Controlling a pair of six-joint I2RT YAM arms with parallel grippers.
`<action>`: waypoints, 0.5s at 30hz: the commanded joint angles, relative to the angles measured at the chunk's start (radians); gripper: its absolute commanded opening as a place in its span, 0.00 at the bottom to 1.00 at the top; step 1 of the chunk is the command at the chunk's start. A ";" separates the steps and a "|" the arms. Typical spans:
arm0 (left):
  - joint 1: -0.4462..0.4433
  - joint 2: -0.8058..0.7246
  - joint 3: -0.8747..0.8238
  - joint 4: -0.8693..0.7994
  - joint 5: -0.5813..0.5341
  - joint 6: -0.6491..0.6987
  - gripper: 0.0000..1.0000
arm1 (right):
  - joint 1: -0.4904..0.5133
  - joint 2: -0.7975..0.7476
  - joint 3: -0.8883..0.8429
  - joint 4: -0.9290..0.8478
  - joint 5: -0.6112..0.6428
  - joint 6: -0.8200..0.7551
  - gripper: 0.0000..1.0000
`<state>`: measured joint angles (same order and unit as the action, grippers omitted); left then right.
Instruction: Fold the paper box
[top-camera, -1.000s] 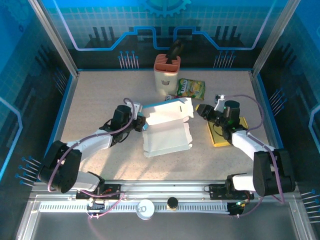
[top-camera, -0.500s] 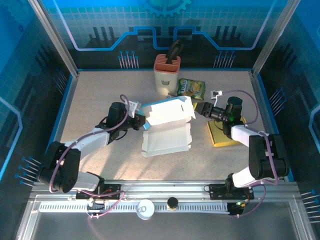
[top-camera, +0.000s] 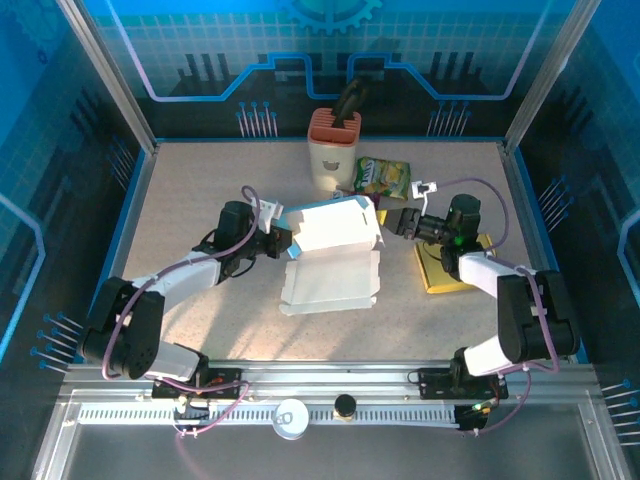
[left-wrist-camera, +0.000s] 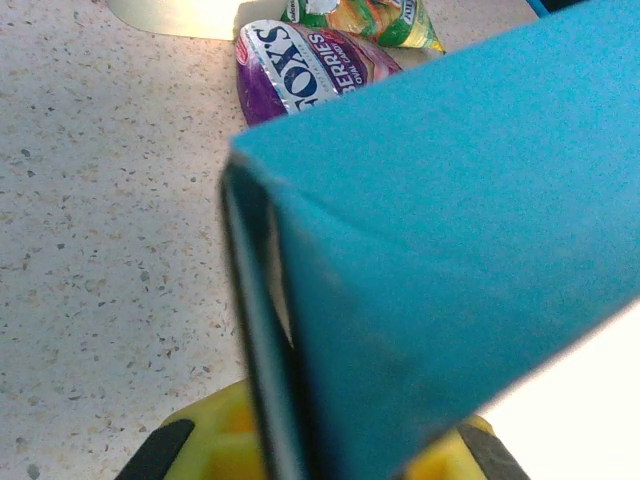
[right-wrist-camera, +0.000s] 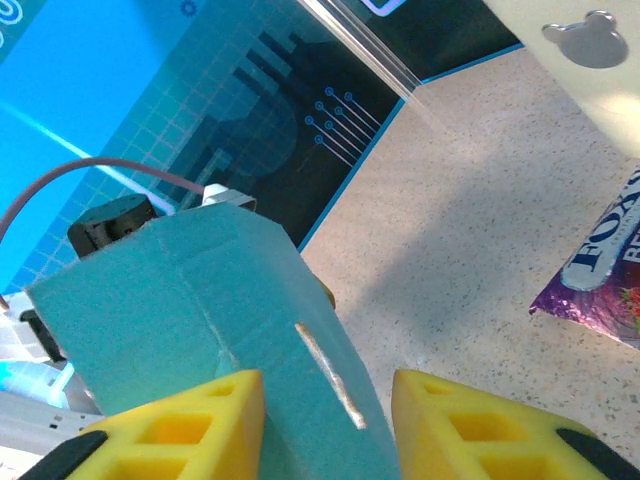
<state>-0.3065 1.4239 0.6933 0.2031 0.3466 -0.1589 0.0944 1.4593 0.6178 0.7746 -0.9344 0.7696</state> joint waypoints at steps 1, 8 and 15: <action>0.004 0.014 0.038 -0.015 0.033 -0.010 0.00 | 0.028 -0.058 -0.011 -0.048 0.010 -0.088 0.38; 0.004 0.026 0.053 -0.013 0.047 -0.013 0.00 | 0.049 -0.084 0.018 -0.175 0.035 -0.181 0.38; 0.004 0.020 0.055 -0.021 0.059 -0.006 0.00 | 0.080 -0.069 0.056 -0.290 0.093 -0.280 0.38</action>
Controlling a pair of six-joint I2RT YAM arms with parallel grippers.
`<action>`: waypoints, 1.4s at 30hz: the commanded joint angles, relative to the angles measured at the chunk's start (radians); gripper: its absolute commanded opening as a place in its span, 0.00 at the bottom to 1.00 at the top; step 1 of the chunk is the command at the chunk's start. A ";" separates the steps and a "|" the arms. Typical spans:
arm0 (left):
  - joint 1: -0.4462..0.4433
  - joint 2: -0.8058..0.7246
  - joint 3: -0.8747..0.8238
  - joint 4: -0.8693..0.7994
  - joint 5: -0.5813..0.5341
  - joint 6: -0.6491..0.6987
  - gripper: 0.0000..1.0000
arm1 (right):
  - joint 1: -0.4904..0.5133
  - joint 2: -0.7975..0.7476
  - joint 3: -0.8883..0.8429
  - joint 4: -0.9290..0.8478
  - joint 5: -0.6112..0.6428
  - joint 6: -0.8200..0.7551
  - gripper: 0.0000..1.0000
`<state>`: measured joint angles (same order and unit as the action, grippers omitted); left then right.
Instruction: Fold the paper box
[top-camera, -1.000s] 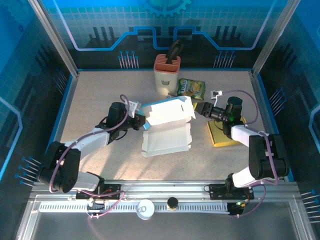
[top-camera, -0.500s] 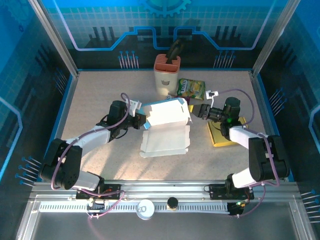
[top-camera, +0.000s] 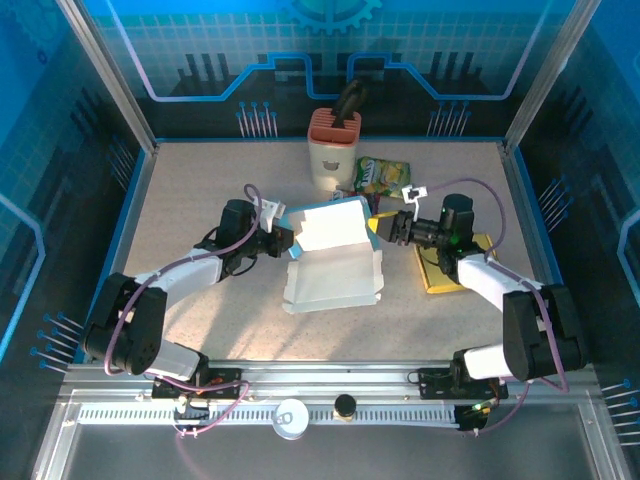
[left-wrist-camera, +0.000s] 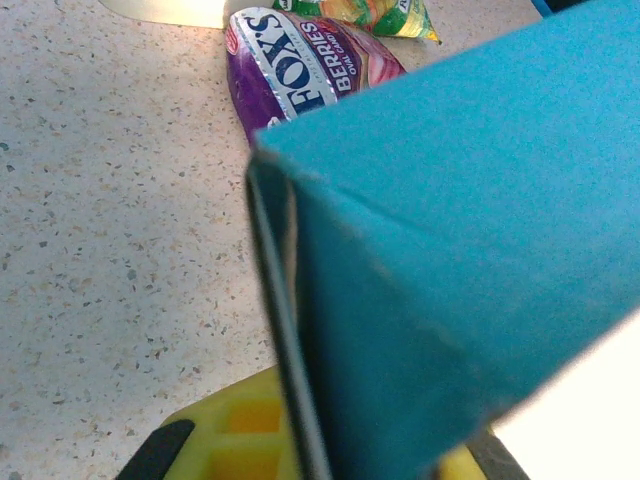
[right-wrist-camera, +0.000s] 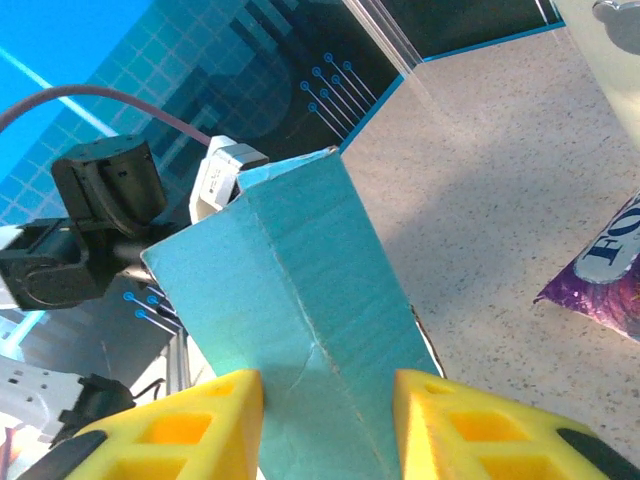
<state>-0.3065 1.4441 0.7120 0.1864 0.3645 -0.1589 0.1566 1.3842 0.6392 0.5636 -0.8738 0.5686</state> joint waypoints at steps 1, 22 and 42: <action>0.004 -0.003 0.034 -0.002 0.045 -0.003 0.00 | 0.023 0.006 0.043 -0.104 0.047 -0.100 0.38; -0.003 -0.007 0.033 -0.019 0.057 0.020 0.00 | 0.156 0.055 0.198 -0.448 0.470 -0.408 0.48; -0.100 0.014 0.110 -0.179 -0.135 0.052 0.00 | 0.347 0.136 0.362 -0.661 1.088 -0.429 0.08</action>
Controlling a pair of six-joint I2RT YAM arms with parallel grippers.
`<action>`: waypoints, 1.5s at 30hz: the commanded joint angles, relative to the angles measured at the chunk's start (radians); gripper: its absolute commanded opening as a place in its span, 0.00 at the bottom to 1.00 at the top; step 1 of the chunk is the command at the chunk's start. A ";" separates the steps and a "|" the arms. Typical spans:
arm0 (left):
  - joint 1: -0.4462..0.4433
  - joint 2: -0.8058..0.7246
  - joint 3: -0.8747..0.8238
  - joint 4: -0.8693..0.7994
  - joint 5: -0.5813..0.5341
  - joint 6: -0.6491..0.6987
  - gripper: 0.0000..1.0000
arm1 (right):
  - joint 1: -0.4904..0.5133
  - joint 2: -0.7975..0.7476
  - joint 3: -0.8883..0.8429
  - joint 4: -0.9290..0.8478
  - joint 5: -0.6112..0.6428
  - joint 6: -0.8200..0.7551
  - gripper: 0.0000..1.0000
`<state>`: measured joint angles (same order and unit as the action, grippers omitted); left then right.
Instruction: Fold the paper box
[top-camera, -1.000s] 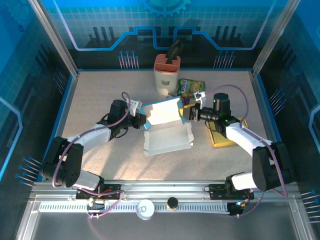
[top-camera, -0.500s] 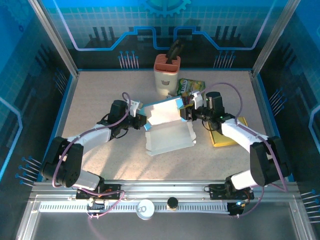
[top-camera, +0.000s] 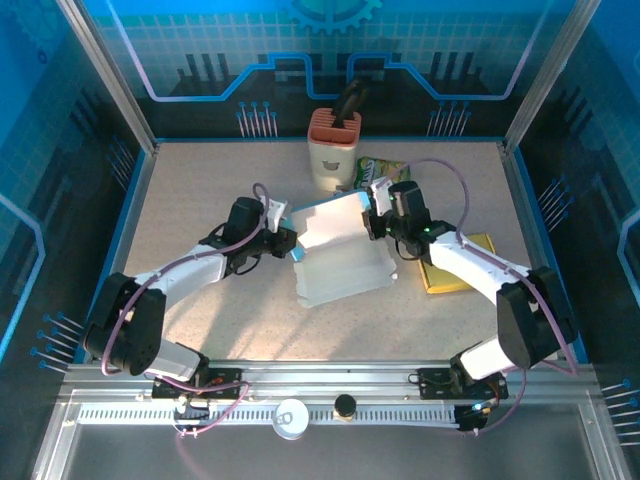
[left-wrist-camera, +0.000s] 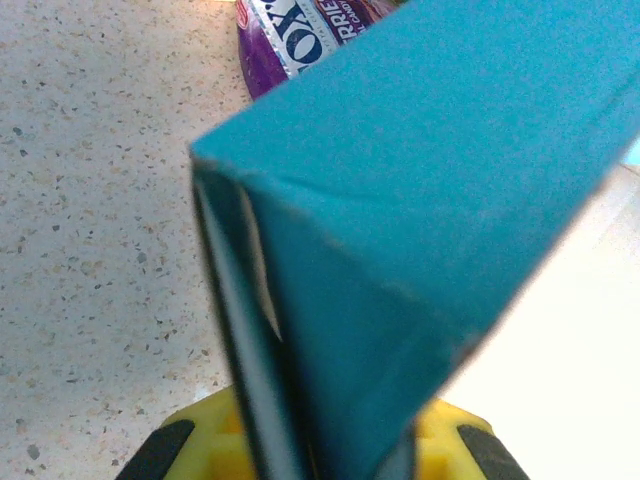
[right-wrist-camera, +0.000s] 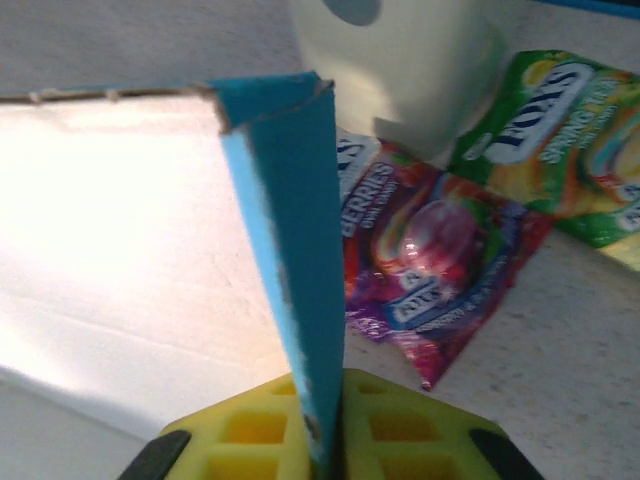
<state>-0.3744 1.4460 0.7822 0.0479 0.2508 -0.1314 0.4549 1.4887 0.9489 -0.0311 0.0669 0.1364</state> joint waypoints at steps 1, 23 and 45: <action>-0.038 0.015 0.043 -0.049 -0.034 0.023 0.00 | 0.063 0.039 0.064 -0.084 0.202 0.013 0.06; -0.088 0.079 0.135 -0.172 -0.120 -0.042 0.00 | 0.311 0.363 0.511 -0.825 0.947 0.512 0.00; -0.092 0.093 0.152 -0.189 -0.113 -0.039 0.00 | 0.271 0.286 0.450 -0.672 0.898 0.386 0.00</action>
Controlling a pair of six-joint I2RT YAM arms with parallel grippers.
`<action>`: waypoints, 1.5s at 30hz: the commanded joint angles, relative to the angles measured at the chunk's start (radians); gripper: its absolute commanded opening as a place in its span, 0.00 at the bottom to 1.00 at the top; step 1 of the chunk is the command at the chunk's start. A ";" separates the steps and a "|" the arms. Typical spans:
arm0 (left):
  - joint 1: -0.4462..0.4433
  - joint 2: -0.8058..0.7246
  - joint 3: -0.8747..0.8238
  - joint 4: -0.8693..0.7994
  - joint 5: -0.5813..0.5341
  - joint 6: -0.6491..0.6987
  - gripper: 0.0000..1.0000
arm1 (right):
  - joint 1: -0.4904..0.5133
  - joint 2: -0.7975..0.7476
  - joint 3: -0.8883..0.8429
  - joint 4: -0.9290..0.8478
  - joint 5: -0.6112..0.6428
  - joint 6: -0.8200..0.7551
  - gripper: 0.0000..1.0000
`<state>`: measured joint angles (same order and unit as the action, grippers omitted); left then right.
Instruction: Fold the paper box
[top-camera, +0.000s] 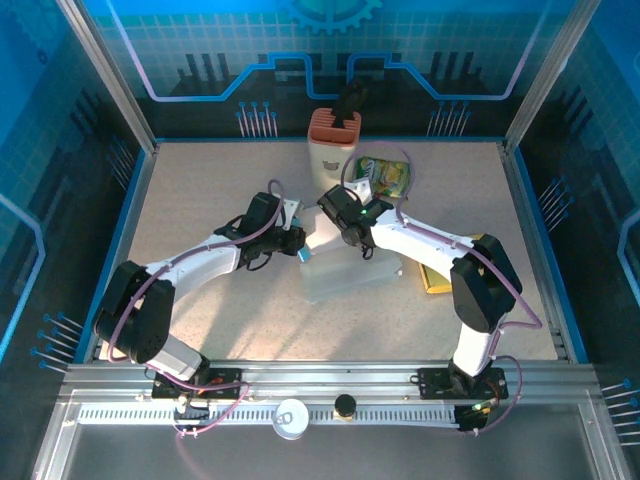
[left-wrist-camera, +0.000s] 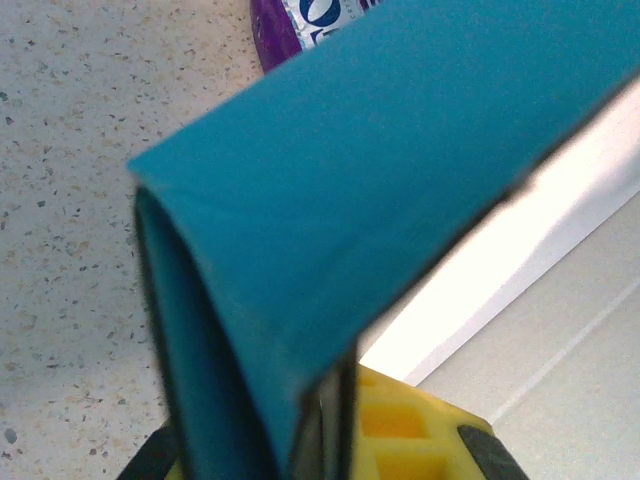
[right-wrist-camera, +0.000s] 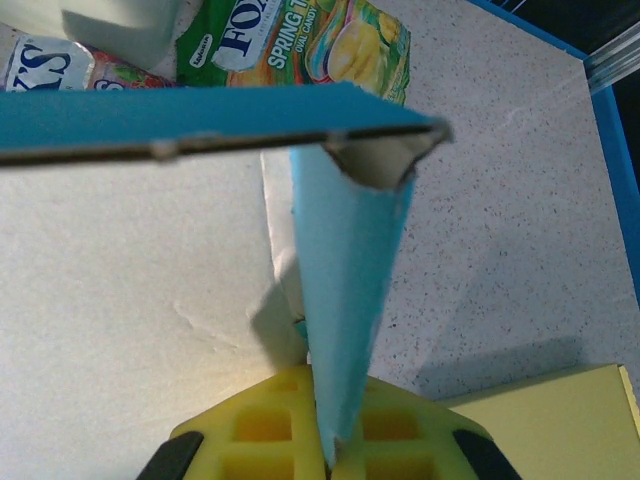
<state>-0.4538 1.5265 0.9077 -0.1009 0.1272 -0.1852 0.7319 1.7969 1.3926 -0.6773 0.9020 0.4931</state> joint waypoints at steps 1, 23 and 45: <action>-0.012 0.014 0.027 -0.041 0.004 0.012 0.00 | 0.000 -0.018 0.012 -0.052 0.084 0.055 0.00; -0.067 0.081 -0.161 0.288 -0.180 -0.149 0.09 | 0.056 0.014 -0.135 0.010 -0.066 0.156 0.00; -0.086 0.051 -0.220 0.395 -0.249 -0.149 0.06 | 0.045 0.013 -0.163 0.026 -0.125 0.153 0.00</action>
<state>-0.5232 1.5944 0.6704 0.2749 -0.0860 -0.3382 0.7776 1.8107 1.2461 -0.6415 0.7944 0.6407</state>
